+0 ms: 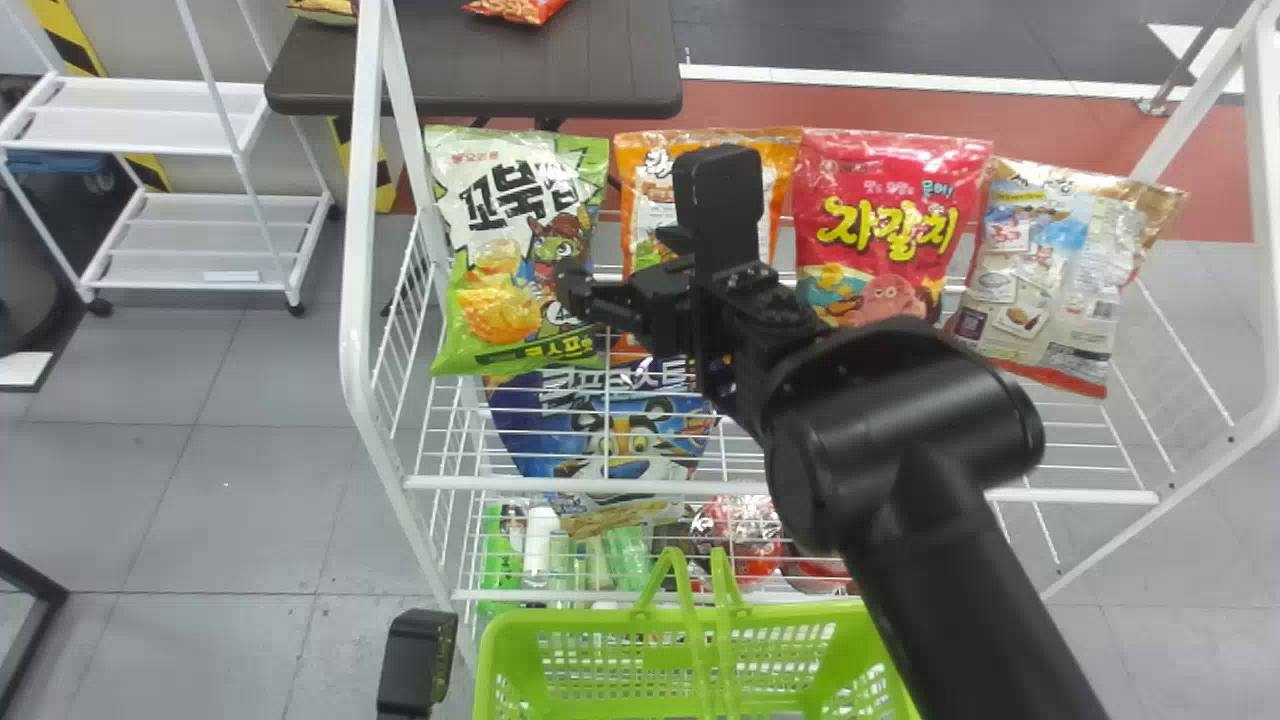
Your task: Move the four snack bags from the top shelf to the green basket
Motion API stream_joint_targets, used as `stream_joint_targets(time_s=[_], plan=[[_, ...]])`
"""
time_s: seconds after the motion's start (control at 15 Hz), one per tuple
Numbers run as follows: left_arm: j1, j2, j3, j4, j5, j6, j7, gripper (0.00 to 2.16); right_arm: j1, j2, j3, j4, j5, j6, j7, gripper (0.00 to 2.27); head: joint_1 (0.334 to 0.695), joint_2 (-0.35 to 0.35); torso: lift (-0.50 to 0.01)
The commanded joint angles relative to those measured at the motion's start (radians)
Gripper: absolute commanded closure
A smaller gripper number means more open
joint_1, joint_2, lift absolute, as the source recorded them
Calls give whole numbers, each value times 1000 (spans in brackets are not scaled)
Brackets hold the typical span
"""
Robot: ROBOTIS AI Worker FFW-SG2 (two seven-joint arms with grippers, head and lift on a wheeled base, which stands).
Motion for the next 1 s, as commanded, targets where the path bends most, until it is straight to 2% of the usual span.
stream_joint_targets(time_s=[0.0, 0.47, 0.67, 0.8, 0.87, 0.93], plan=[[-4, -2, 16, 9, 12, -19, -8, 2078, -95, 1, 28, 130, -8, -36, -3, 147, 695, -31, 0], [-36, -2, 50, 52, 54, -32, -45, 2081, -201, 1, 76, 273, -9, -85, -1, 218, 695, 9, 0], [-39, -4, 48, 57, 54, -32, -42, 2081, -205, 1, 88, 288, -18, -91, 17, 417, 695, 21, 0], [-41, -4, 45, 55, 54, -32, -37, 2078, -205, 1, 88, 290, -23, -82, 49, 836, 695, 30, 0], [-42, -4, 40, 57, 54, -32, -34, 2081, -204, 1, 91, 282, -20, -76, 49, 1312, 695, 34, 0], [-42, -4, 39, 55, 54, -32, -34, 2078, -198, 1, 91, 275, -20, -70, 54, 1676, 695, 37, 0]])
